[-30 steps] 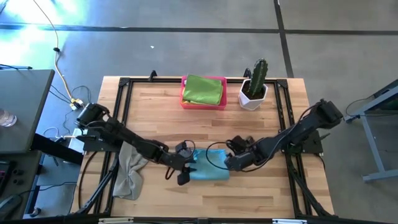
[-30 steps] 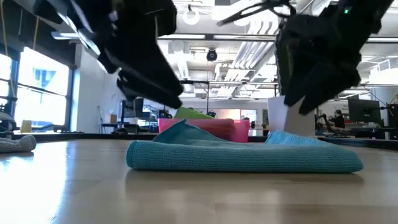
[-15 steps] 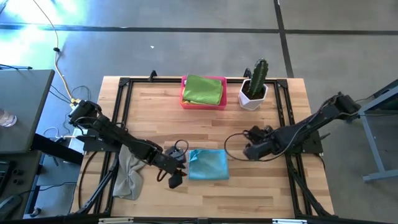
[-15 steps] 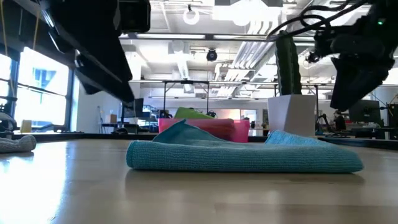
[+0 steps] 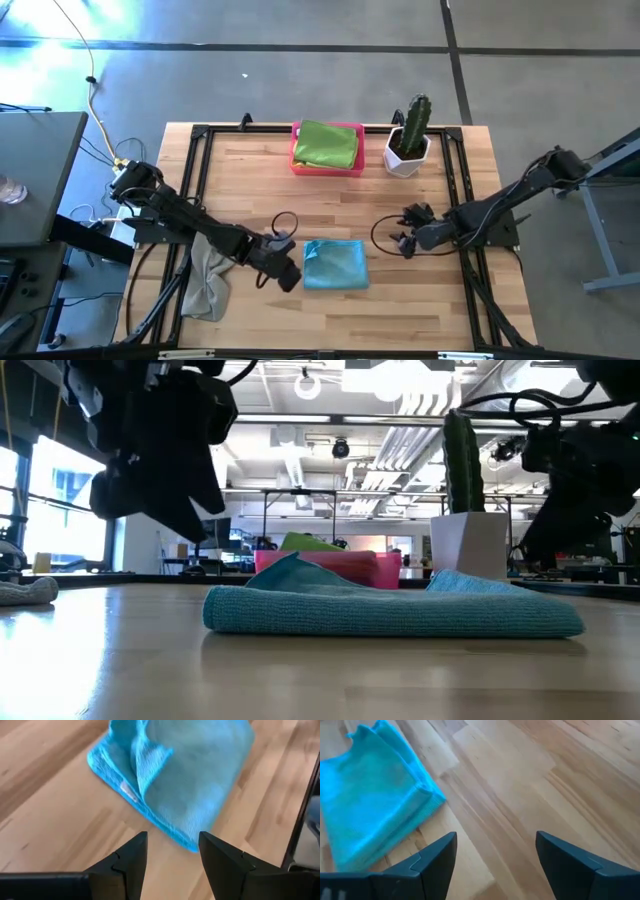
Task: Fold microfiber towels
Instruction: Put the blue microfiber cloth into the pink bin
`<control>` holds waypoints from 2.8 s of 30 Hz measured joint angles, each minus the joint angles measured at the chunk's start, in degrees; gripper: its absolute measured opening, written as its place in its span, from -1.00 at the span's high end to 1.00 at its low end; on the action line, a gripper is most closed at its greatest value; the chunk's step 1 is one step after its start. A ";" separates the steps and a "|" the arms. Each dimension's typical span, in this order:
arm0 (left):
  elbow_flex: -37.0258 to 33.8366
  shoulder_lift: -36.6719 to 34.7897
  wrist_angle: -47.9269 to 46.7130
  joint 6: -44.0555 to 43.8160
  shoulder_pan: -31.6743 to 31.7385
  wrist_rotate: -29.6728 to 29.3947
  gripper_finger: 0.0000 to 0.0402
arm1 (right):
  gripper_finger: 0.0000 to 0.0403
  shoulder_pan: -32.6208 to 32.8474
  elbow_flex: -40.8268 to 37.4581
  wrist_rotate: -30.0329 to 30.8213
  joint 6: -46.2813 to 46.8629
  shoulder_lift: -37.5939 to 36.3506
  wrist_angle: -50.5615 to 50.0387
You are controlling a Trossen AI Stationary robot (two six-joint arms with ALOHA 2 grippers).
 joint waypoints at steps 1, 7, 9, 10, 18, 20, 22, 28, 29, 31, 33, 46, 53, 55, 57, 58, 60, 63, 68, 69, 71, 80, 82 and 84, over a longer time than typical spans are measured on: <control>-0.02 0.00 0.23 -0.08 0.02 -0.45 0.16 | -0.31 -0.02 -0.67 -0.16 -0.88 -0.99 -0.37; 0.00 0.00 0.84 -0.22 0.00 -1.90 0.16 | -0.31 -1.20 -3.91 -0.98 -5.18 -6.40 0.50; -0.02 0.00 1.63 -0.23 0.00 -2.04 0.16 | -0.31 -1.78 -5.44 -1.17 -6.15 -9.51 0.53; 0.02 0.00 1.84 -0.19 0.00 -2.08 0.16 | -0.31 -2.12 -6.10 -1.11 -6.64 -10.57 1.97; 0.00 0.02 2.54 -0.10 0.02 -3.80 0.16 | -0.31 -4.64 -12.60 -0.25 -10.59 -21.74 8.08; -0.02 0.07 2.93 -0.04 0.00 -3.80 0.16 | -0.31 -5.17 -14.41 -0.10 -11.26 -24.71 9.76; 0.00 0.07 3.13 -0.02 0.00 -3.83 0.16 | -0.31 -5.53 -15.90 0.04 -11.61 -26.34 13.04; 0.00 0.09 3.88 -0.17 0.00 -5.09 0.16 | -0.31 -5.91 -17.18 1.39 -11.21 -28.77 13.27; 0.00 0.09 4.00 -0.05 0.02 -5.09 0.16 | -0.31 -5.90 -17.19 1.36 -11.08 -28.65 13.55; 0.00 0.09 4.05 -0.03 0.02 -5.12 0.16 | -0.31 -5.89 -17.19 0.57 -10.70 -28.64 13.46; 0.00 0.09 4.35 -0.02 0.00 -5.09 0.16 | -0.31 -5.88 -17.19 0.07 -10.39 -28.67 13.46; 0.00 0.09 5.88 -6.49 -0.87 -8.56 0.16 | -0.31 -5.88 -17.17 -0.20 -16.42 -28.58 12.94; 0.00 0.70 6.99 -10.30 -3.25 -9.02 0.16 | -0.31 -5.88 -17.15 -0.23 -16.41 -28.56 12.86; 0.00 1.46 6.68 -14.36 -4.30 -10.86 0.16 | -0.31 -5.88 -17.15 -0.25 -16.18 -28.53 12.86; 0.00 2.81 6.81 -16.75 -4.66 -11.24 0.16 | -0.31 -5.88 -17.15 -0.27 -16.39 -28.53 12.83; 0.00 3.84 6.78 -17.78 -4.63 -11.17 0.16 | -0.31 -5.88 -17.15 -0.27 -16.43 -28.53 12.84; -0.02 5.80 6.98 -19.56 -4.59 -10.73 0.16 | -0.31 -5.88 -17.15 -0.27 -16.28 -28.53 12.81; -0.02 8.54 9.00 -19.85 -3.91 -10.53 0.16 | -0.31 -5.88 -17.15 -0.27 -16.16 -28.53 12.81; -0.02 11.86 10.64 -16.48 -2.04 -10.54 0.16 | -0.31 -5.88 -17.15 -0.29 -16.15 -28.53 12.81; -0.02 12.36 11.11 -15.65 -1.63 -10.52 0.16 | -0.31 -5.88 -17.15 -0.29 -16.14 -28.53 12.84; -0.02 12.98 12.41 -13.71 -0.95 -10.48 0.16 | -0.31 -5.88 -17.14 -0.29 -16.16 -28.53 12.81; 0.00 14.61 15.13 -12.83 0.81 -16.46 -0.02 | -0.31 -5.88 -17.12 -0.29 -16.14 -28.53 12.81; 0.00 14.62 15.47 -12.16 0.90 -18.91 -0.09 | -0.31 -5.88 -17.12 -0.29 -16.14 -28.53 12.81; 0.00 14.62 15.70 -10.86 0.81 -20.33 -0.16 | -0.31 -5.88 -17.12 -0.29 -16.14 -28.53 12.81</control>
